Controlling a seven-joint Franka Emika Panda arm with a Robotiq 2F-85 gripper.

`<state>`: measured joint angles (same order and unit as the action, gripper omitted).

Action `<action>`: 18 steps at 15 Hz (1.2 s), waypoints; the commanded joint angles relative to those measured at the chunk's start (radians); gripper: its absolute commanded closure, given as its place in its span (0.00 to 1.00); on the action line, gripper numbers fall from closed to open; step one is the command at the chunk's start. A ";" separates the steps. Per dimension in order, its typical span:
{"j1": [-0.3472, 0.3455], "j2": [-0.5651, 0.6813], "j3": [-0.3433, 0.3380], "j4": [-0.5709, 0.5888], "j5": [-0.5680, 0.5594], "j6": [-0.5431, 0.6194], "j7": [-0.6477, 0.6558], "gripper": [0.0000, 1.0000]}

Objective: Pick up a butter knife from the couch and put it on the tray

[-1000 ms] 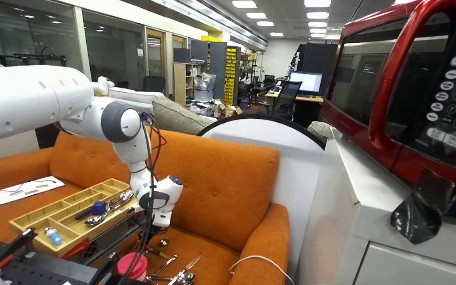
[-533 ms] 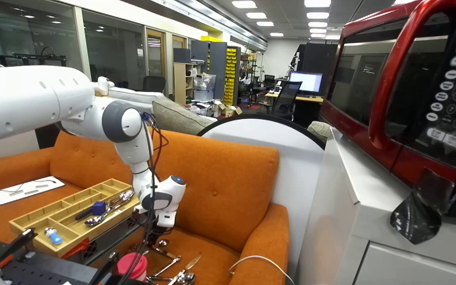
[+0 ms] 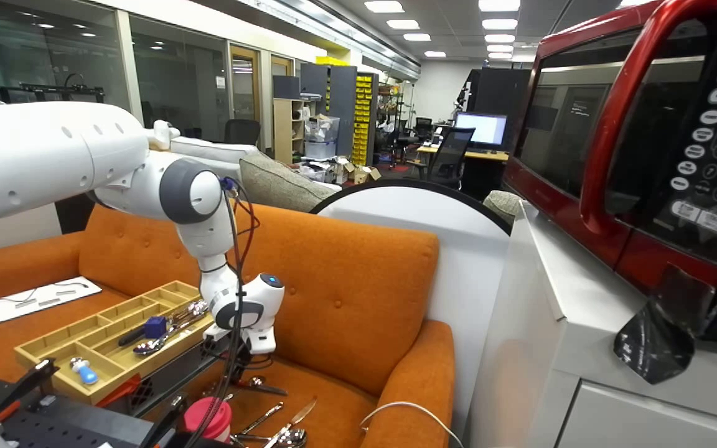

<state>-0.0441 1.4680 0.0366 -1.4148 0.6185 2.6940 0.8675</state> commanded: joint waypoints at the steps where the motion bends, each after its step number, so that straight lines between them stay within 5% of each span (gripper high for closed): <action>1: -0.013 -0.073 0.020 -0.115 -0.045 0.051 -0.174 0.96; 18: -0.033 -0.626 0.062 -0.742 -0.200 0.119 -0.710 0.96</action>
<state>-0.0580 0.9232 0.0605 -2.0686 0.4527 2.7751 0.2181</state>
